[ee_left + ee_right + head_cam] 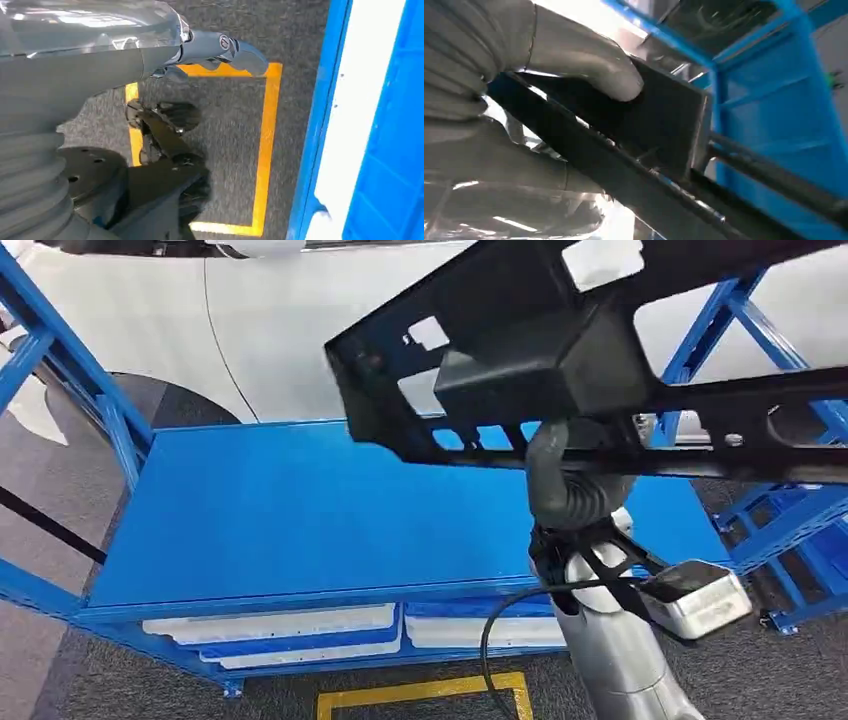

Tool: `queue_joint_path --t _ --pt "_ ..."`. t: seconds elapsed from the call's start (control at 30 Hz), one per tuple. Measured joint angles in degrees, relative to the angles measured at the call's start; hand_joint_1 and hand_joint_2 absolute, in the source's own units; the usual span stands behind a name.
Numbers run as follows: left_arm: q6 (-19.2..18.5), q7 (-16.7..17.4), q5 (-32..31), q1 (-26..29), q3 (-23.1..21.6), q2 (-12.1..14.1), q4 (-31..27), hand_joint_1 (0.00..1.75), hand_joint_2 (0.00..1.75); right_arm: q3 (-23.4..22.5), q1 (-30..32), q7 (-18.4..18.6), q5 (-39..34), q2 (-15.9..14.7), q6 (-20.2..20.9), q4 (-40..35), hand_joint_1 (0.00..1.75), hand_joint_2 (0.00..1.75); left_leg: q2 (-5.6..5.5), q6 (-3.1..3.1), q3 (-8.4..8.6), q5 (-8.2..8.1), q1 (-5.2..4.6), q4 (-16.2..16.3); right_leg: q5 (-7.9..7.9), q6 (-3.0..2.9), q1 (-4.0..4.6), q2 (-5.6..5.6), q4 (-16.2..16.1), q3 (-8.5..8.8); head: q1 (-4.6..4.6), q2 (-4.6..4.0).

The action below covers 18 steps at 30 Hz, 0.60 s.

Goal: Take the parts from the cabinet and place them on the table.

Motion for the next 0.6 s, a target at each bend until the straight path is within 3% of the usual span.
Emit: queue_joint_path --t 0.03,0.07,0.17,0.2,0.23,0.3,0.33,0.37,0.4,0.43,0.47,0.5,0.53,0.6 --pt "0.0 -0.3 0.2 -0.2 0.0 0.0 0.0 0.0 1.75 0.2 0.1 0.1 -0.7 -0.1 1.0 -0.9 1.75 1.75 0.03 0.45 0.8 -1.05 -0.02 -1.7 -0.18 0.31 0.03 -0.01 0.1 -0.19 0.0 0.0" --pt "0.0 -0.6 0.4 -0.3 0.0 0.0 0.0 0.0 1.75 0.4 0.1 0.0 -2.8 -0.1 3.8 -2.5 1.75 1.75 -0.15 0.9 0.87 -0.97 -0.3 -2.8 -0.28 0.65 0.53 0.04 0.8 -0.68 0.0 0.0" --pt "0.5 -1.3 1.2 0.2 0.0 -0.1 0.0 0.0 1.75 1.6 1.2 1.9 -10.7 -0.1 13.1 -3.6 1.75 1.75 -0.19 1.75 0.59 -0.55 -0.43 -2.4 0.2 1.5 0.4 0.01 0.6 -0.72 0.0 0.0" --pt "0.6 -1.5 1.3 0.3 0.0 -0.2 0.0 0.0 1.75 2.1 1.7 2.9 -13.2 -0.1 16.1 -3.6 1.75 1.75 -0.04 2.41 0.72 -0.1 0.0 -2.9 -0.41 1.73 0.3 0.16 0.9 -1.01 0.0 0.0" --pt "0.8 -1.7 1.7 0.3 0.1 -0.2 0.0 0.0 1.75 2.4 2.1 3.9 -15.3 -0.1 18.4 -3.3 1.75 1.75 -0.06 2.66 0.66 0.06 -0.08 -3.0 -2.04 1.99 0.19 0.1 2.4 -1.45 0.0 0.0" --pt "1.0 -2.1 1.8 0.3 0.2 -0.1 0.0 0.0 1.75 3.1 2.7 4.9 -17.9 -0.2 23.2 -1.7 1.75 1.75 -0.05 3.09 0.25 0.33 -0.22 -3.0 -7.23 2.38 0.06 0.09 10.7 -4.8 0.0 0.0" --pt "1.0 -2.3 1.8 0.4 0.3 -0.1 0.0 0.0 1.75 3.6 3.4 5.0 -18.1 -0.2 24.3 -0.9 1.75 1.75 -0.05 3.21 0.05 0.43 -0.32 -3.0 -9.1 2.51 0.03 0.09 15.1 -6.55 0.0 0.0" --pt "1.1 -2.4 1.8 0.5 0.3 -0.1 0.0 0.0 1.75 4.0 4.1 5.0 -18.1 -0.3 25.1 -0.2 1.75 1.75 -0.05 3.27 -0.17 0.51 -0.33 -2.9 -9.53 2.57 -0.03 0.09 17.6 -7.42 0.0 0.0" --pt "1.1 -2.4 1.8 0.6 0.3 -0.1 0.0 0.0 1.75 4.4 4.9 5.1 -18.1 -0.5 25.9 0.4 1.75 1.75 -0.09 3.21 -0.39 0.61 -0.34 -2.7 -8.6 2.56 -0.04 0.09 17.3 -6.97 0.0 0.0" --pt "1.1 -2.4 1.8 0.7 0.3 -0.1 0.0 0.0 1.75 4.7 5.3 5.2 -18.1 -0.6 26.6 0.7 1.75 1.75 -0.12 3.14 -0.59 0.7 -0.34 -2.6 -6.82 2.45 -0.04 0.09 14.8 -5.45 0.0 0.0" --pt "1.2 -2.4 1.8 0.9 0.3 -0.1 0.0 0.0 1.75 5.1 5.6 5.5 -18.0 -0.6 27.1 0.9 1.75 1.75 -0.15 3.01 -0.73 0.78 -0.35 -2.5 -4.63 2.22 -0.03 0.09 10.4 -2.93 0.0 0.0" --pt "1.2 -2.4 1.8 0.9 0.3 -0.1 0.0 0.0 1.75 5.7 6.0 6.0 -17.6 -0.6 27.8 1.1 1.75 1.75 -0.17 2.85 -0.79 0.88 -0.36 -2.4 -2.45 1.83 0.01 0.09 4.2 0.69 0.0 0.0" --pt "1.2 -2.4 1.8 0.9 0.3 -0.1 0.0 0.0 1.75 6.1 6.4 6.4 -17.1 -0.6 28.0 1.2 1.75 1.75 -0.17 2.61 -0.85 1.02 -0.39 -2.4 -3.25 1.45 0.15 0.15 0.8 2.41 0.0 0.0" --pt "1.3 -2.4 1.8 0.9 0.3 -0.1 0.0 0.0 1.75 7.0 8.0 6.7 -15.9 -0.6 28.6 1.6 1.75 1.75 -0.21 1.76 -0.98 1.53 -0.5 -2.5 -2.3 1.16 0.67 0.18 0.8 2.24 0.02 0.0"
